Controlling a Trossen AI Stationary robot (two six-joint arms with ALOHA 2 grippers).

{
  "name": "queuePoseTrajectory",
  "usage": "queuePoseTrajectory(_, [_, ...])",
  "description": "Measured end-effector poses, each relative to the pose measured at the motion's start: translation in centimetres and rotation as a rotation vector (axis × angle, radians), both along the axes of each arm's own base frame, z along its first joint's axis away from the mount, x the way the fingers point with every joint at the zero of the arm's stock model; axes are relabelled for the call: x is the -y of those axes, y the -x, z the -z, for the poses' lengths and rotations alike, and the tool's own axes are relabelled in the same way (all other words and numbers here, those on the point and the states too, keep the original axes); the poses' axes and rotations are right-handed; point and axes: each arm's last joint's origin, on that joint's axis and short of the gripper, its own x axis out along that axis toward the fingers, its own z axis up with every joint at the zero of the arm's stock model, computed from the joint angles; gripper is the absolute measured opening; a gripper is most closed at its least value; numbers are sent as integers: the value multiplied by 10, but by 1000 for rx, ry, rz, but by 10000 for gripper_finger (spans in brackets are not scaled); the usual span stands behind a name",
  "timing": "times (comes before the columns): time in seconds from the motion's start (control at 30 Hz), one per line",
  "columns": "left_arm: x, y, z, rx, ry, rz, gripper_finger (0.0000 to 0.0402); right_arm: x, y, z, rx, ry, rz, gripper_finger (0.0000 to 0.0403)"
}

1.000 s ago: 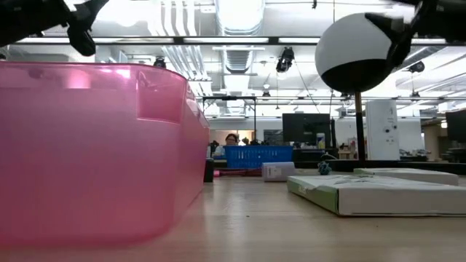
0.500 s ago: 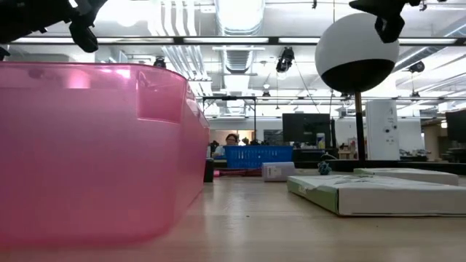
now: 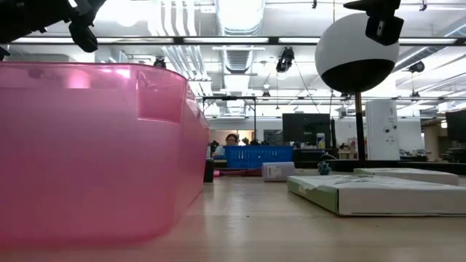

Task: Pick and place items into bin
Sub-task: Put the white charger cable into the pink bin

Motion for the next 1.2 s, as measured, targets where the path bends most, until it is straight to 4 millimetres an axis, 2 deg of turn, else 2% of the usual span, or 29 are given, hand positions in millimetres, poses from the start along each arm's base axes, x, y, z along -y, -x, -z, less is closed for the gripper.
queuePoseTrajectory(0.27, [0,0,0,0,2,-2,144,-2,-5,4,-42,-133,0,159])
queuePoseTrajectory(0.47, [0,0,0,-1,2,-2,144,-4,-5,7,-105,-318,-11,156])
queuePoseTrajectory(0.87, [0,1,1,2,2,-3,144,-4,1,20,-286,-507,67,153])
queuePoseTrajectory(1.2, [-2,1,1,-1,46,-64,144,-4,13,37,-527,-611,153,151])
